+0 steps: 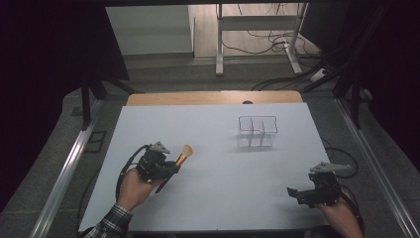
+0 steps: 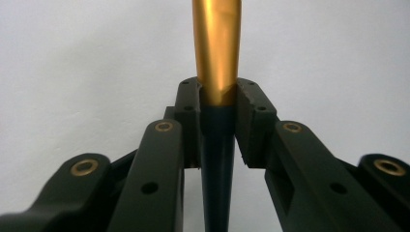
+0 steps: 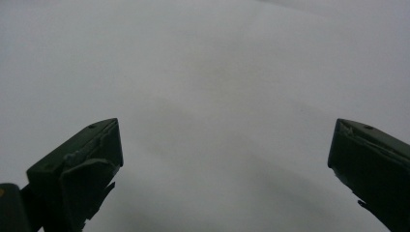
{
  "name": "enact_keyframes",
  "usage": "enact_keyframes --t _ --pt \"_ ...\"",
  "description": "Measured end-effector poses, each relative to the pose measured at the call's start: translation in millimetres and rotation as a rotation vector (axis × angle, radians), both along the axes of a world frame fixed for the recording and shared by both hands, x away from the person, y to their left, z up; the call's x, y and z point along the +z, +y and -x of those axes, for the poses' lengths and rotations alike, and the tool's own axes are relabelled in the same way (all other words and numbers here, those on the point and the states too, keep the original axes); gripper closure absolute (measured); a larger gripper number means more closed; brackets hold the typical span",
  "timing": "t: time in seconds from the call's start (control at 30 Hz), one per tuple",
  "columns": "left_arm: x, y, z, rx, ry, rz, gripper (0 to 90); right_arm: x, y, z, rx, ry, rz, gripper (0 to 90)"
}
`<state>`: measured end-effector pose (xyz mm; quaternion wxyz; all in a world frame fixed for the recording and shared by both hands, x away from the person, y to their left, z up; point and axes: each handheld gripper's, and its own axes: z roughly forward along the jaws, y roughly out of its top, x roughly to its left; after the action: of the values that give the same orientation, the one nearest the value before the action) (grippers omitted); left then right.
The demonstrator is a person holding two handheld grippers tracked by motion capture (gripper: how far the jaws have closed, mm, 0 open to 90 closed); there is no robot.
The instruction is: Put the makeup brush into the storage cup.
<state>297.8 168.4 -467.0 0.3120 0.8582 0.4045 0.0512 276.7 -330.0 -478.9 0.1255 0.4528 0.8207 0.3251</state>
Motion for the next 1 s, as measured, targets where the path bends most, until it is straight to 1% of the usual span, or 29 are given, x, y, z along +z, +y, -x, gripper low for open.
enact_keyframes --t 0.07,0.1,0.2,0.37,0.5,0.53,0.6,0.63,0.87,1.0 --pt "-0.3 -1.0 0.9 0.002 -0.005 0.008 73.7 0.4 0.6 0.4 -0.001 0.001 -0.005 0.0" --pt "-0.5 -1.9 1.6 0.007 -0.010 0.019 73.7 0.3 0.7 0.4 0.000 -0.001 -0.004 0.0" --pt "1.9 -2.2 3.6 0.003 -0.027 0.025 73.8 0.5 0.9 0.3 0.005 -0.004 -0.004 0.0" --pt "3.8 -3.4 7.3 0.001 -0.041 0.064 73.7 1.7 1.0 0.2 -0.001 -0.016 -0.022 0.0" --pt "4.5 -5.9 11.7 -0.008 -0.048 0.073 73.8 2.5 1.5 0.3 -0.015 -0.023 -0.046 0.0" --pt "4.9 -6.0 12.3 -0.018 -0.049 0.070 73.7 2.8 1.6 0.2 -0.017 -0.026 -0.050 0.0" --pt "4.9 -7.8 14.7 -0.018 -0.058 0.078 73.7 3.1 2.1 0.2 -0.021 -0.028 -0.054 0.0" --pt "5.4 -7.7 15.3 -0.023 -0.060 0.073 73.7 3.3 2.2 0.2 -0.022 -0.030 -0.058 0.0" --pt "7.2 -9.9 22.3 -0.026 -0.076 0.096 73.7 6.7 5.3 1.1 -0.015 -0.054 -0.085 0.0" --pt "8.8 -11.8 26.6 -0.035 -0.089 0.107 73.7 8.1 9.3 1.9 -0.004 -0.063 -0.084 0.0"
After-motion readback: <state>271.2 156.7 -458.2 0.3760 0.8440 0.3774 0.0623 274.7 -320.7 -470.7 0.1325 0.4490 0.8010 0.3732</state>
